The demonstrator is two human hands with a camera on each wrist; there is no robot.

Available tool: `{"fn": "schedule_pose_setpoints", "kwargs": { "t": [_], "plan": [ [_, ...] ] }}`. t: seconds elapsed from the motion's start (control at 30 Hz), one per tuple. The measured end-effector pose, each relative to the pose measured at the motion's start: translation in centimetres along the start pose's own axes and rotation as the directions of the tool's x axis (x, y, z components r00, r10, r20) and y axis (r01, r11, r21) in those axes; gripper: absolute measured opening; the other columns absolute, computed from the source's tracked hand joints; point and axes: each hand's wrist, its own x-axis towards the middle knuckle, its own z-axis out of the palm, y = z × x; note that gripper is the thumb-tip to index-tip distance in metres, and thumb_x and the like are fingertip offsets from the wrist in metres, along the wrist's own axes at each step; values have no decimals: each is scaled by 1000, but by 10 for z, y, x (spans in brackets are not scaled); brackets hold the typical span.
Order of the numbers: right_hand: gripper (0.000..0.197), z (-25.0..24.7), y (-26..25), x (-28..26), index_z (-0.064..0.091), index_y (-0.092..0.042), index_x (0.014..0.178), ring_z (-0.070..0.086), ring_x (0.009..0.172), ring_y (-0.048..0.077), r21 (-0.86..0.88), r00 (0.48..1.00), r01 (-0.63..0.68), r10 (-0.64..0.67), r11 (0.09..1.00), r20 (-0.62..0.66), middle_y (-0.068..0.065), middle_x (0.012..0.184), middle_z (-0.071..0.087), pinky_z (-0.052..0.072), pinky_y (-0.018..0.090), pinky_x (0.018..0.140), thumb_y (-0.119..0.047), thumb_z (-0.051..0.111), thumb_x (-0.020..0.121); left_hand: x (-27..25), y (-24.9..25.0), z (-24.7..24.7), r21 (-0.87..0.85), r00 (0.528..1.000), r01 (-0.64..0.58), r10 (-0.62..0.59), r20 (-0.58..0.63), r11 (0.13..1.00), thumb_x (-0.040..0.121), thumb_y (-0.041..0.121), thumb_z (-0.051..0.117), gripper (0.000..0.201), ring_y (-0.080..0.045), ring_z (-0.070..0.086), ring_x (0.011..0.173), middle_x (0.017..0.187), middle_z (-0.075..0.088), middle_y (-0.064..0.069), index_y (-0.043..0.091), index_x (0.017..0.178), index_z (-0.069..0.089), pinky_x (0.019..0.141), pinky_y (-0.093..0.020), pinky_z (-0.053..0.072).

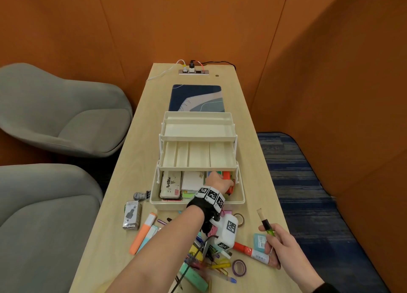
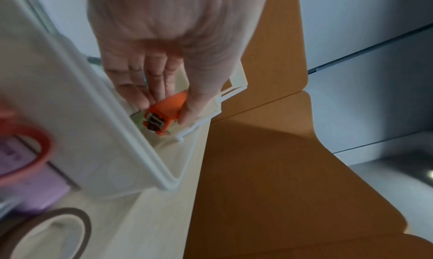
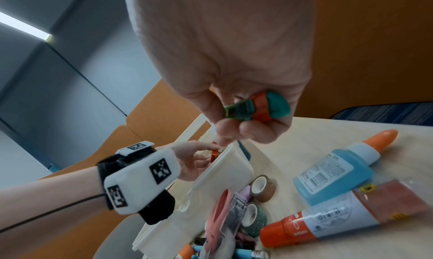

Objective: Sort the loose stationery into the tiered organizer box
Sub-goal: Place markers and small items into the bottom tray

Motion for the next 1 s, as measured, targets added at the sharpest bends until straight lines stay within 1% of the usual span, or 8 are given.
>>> {"fn": "schedule_pose_setpoints", "kwargs": {
  "t": [0.13,0.23,0.4,0.53,0.63,0.73,0.87,1.0],
  "plan": [
    [24,0,-1,1,56,-24,106,44,48,12,-16,1000,5,-5,1000,5,5,65,54,40,21,44,-11,37,100,-1,0,7,131,999,-26,31,-36,991,79,27,74,25,-20,63,79,83,64,-4,10,86,56,59,-25,47],
    [24,2,-1,2,56,-24,105,43,45,10,-26,1000,7,-7,1000,7,3,61,53,39,21,44,-11,37,100,3,0,11,289,994,-59,82,-70,955,83,27,69,31,-25,64,94,94,63,-6,5,103,58,68,-28,48],
    [22,7,-1,2,56,-22,108,42,43,10,-24,999,-28,29,999,26,5,64,54,40,22,45,-12,37,101,7,-4,9,483,984,-148,179,-18,863,89,23,63,31,-29,62,103,109,63,-12,3,111,55,82,-33,50],
    [22,6,0,2,55,-21,110,42,44,11,-21,999,-44,45,999,26,6,65,55,41,23,46,-12,37,100,6,-2,0,616,967,-243,240,90,749,89,38,61,35,-28,62,96,98,61,-10,7,104,56,76,-35,49],
    [22,2,-1,1,50,-25,109,47,51,13,-75,998,-60,60,995,-12,7,75,62,47,24,53,-8,42,97,-4,-2,-8,677,914,-386,361,187,627,94,36,53,29,-30,61,95,103,62,-11,9,106,53,75,-37,49],
    [23,-3,-9,0,41,-21,108,53,62,16,-56,997,-49,45,997,-66,8,85,61,49,26,55,-4,43,94,-13,-5,-16,686,815,-558,466,345,467,93,12,49,26,-32,58,100,119,49,-12,12,120,48,82,-42,50],
    [34,-6,-33,11,32,-30,117,66,75,16,-105,987,109,-120,988,-106,7,91,60,53,22,61,-6,44,96,-4,5,-23,737,694,-662,483,534,135,90,3,53,46,-28,56,103,136,39,-8,15,134,46,83,-38,50],
    [23,1,-56,39,42,-20,107,70,69,15,-150,968,217,-233,965,-95,8,89,60,56,20,58,-3,50,93,6,15,-17,753,676,-655,398,620,-61,94,7,50,38,-27,57,112,131,49,-6,12,132,50,81,-38,51]
  ]
}}
